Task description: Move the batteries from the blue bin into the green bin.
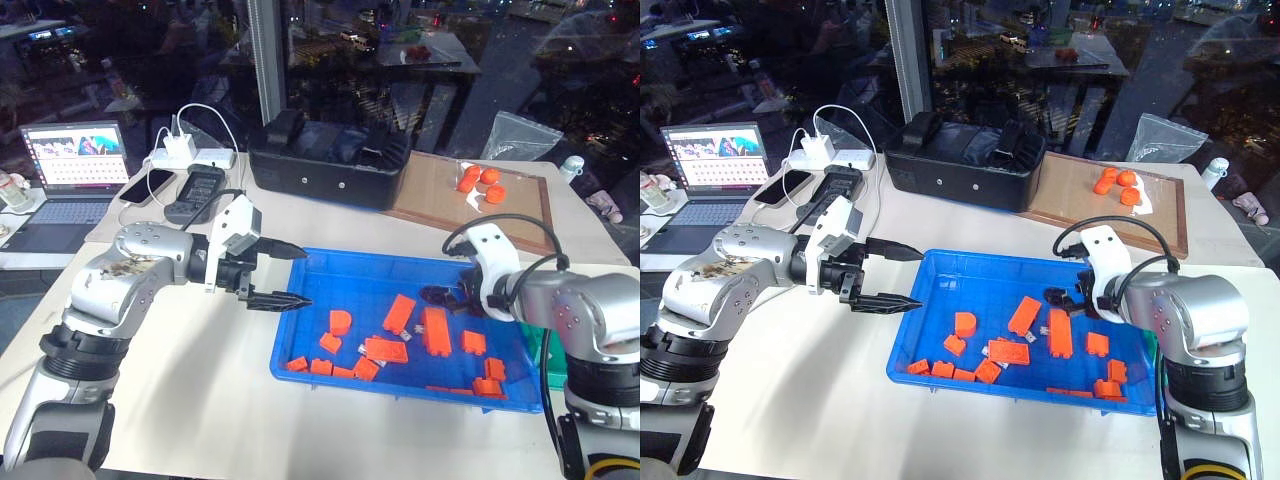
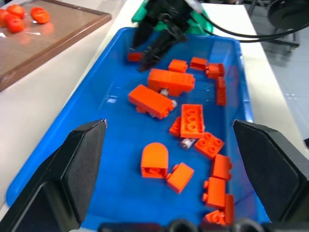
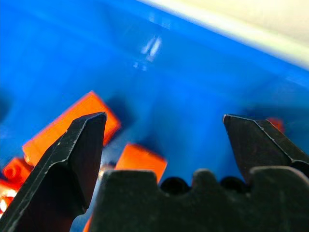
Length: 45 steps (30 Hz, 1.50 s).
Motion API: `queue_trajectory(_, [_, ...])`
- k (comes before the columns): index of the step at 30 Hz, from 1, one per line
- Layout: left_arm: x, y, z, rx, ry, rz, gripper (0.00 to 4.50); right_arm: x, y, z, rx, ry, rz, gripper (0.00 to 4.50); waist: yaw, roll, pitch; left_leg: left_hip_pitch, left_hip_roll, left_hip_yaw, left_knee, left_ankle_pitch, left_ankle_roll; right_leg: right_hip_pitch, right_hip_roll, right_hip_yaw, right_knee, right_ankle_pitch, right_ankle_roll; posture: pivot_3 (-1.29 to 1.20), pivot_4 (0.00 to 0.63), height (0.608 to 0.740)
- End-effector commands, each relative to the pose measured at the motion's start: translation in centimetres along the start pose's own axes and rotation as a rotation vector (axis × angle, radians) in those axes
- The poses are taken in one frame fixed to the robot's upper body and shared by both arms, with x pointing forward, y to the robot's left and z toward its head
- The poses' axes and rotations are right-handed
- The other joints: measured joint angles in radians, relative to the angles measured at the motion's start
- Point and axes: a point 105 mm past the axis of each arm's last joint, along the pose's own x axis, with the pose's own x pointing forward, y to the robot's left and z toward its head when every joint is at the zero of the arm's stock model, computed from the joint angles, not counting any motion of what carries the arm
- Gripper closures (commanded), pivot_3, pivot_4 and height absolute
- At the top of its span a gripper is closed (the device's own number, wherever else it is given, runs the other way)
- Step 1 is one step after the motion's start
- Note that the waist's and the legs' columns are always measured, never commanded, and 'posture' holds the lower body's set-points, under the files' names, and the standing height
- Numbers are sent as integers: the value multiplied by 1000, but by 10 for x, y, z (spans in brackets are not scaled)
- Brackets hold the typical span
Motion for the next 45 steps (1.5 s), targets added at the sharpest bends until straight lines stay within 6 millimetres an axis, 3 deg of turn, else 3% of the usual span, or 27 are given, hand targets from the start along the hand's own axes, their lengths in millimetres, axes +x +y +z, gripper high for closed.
queue_trajectory(1, [2, 0, 7, 47, -11, -12, 0, -6, 7, 3, 36, -65, 1, 46, -3, 0, 0, 0, 0, 0, 0, 0, 0, 0, 0, 0, 0, 0, 0, 0, 150, 740])
queue_trajectory(10, [5, -6, 7, 64, 33, -70, 0, -1, 13, -23, 41, 8, -73, 46, -22, 0, 0, 1, 1, -2, 0, 0, 0, 1, 2, 1, 1, 0, 0, 0, 150, 740])
queue_trajectory(15, [7, -1, 11, 76, 20, -54, 0, 1, 17, -26, 49, 29, -77, 1431, -23, 0, 0, 1, 1, -2, 0, 0, 0, 0, 3, 1, 1, 0, 0, 0, 150, 740])
queue_trajectory(20, [9, 0, 10, 72, 18, -56, 0, -11, 5, -11, 12, 11, -114, 3062, -24, 0, 0, 1, 1, -2, 0, 0, 0, 0, 3, 1, 1, 0, 0, 0, 150, 740])
queue_trajectory(24, [10, 0, 10, 74, 13, -58, 0, -28, -7, 17, -51, -32, -138, 3062, -24, 0, 0, 0, 1, -2, 0, 0, 0, 0, 2, 2, 0, 0, 0, 0, 150, 740])
queue_trajectory(27, [11, 1, 10, 78, 9, -56, 0, -32, -3, 31, -103, -54, -116, 3062, -24, 0, 0, 1, 1, -2, 0, 0, 0, 0, 3, 2, 0, 0, 0, 0, 150, 740])
queue_trajectory(35, [13, 9, 8, 106, 28, -5, 0, -9, 3, 27, -212, -51, -75, 3062, -21, 0, 0, 0, 1, -2, -1, 0, 1, 0, 4, 2, -1, 0, 0, 0, 150, 740])
queue_trajectory(37, [12, 10, 8, 107, 29, -2, 0, -7, -2, 28, -265, -58, -104, 2051, -21, 0, 0, 0, 1, -2, 0, 0, 1, 0, 3, 2, 0, 0, 0, 0, 150, 740])
queue_trajectory(38, [12, 10, 8, 106, 29, -1, 0, -7, -4, 29, -292, -59, -114, 1920, -21, 0, 0, 0, 1, -2, 0, 0, 1, 0, 3, 2, 0, 0, 0, 0, 150, 740])
queue_trajectory(43, [11, 9, 7, 101, 25, 2, 0, -20, -6, 43, -325, -116, -96, 178, -22, 0, 0, 0, 1, -2, 0, 0, 1, 0, 3, 2, 0, 0, 0, 0, 150, 740])
queue_trajectory(45, [12, 8, 7, 99, 23, -1, 0, -25, -4, 49, -347, -144, -89, 42, -22, 0, 0, 0, 2, -2, 0, 0, 1, -1, 4, 2, 0, 0, 0, 0, 150, 740])
